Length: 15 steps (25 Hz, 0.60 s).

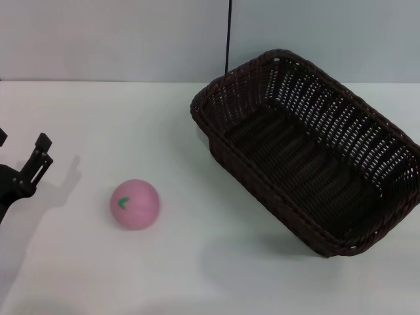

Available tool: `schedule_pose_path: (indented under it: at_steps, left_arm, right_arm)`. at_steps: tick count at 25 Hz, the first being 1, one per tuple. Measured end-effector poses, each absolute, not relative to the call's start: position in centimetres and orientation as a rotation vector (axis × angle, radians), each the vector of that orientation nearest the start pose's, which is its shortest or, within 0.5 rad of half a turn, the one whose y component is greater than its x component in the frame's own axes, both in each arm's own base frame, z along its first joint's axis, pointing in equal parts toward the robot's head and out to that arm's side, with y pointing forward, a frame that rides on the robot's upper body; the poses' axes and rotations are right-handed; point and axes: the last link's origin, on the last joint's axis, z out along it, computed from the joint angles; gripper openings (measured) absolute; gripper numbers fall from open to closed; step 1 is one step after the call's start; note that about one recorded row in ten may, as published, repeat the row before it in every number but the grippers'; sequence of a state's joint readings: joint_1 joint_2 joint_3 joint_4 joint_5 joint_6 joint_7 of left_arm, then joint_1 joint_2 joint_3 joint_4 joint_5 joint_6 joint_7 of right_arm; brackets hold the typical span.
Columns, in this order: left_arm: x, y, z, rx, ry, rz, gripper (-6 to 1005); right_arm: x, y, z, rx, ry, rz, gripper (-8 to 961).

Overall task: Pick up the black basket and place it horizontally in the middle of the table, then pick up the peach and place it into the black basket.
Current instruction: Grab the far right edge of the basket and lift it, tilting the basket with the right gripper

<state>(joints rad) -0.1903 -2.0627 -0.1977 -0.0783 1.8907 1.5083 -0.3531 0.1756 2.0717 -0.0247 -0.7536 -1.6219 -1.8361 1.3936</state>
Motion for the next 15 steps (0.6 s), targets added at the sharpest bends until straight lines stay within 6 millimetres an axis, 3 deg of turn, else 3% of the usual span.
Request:
schedule_pose_path:
  at_steps: [8,11,12,15]
  left_arm:
    - [-36.3,22.2,-1.0,-1.666,-0.595,-0.842,830]
    - [-36.3,22.3,-1.0,-1.667,-0.595,-0.839,829]
    - [-36.3,22.3,-1.1,-1.668,-0.598,-0.838,829]
    - [-36.2,22.3,-1.3,-1.671,-0.602,-0.839,829]
  right_arm:
    - [34.0,23.1,18.7,-1.938,0.852,0.955,590]
    - [32.4,24.8,20.2,-2.03,0.991,0.784,589]
    - [31.4,26.0,20.6,-2.077,1.072,0.651,589]
    - [30.2,27.4,20.8,-2.122,1.129,0.514,589]
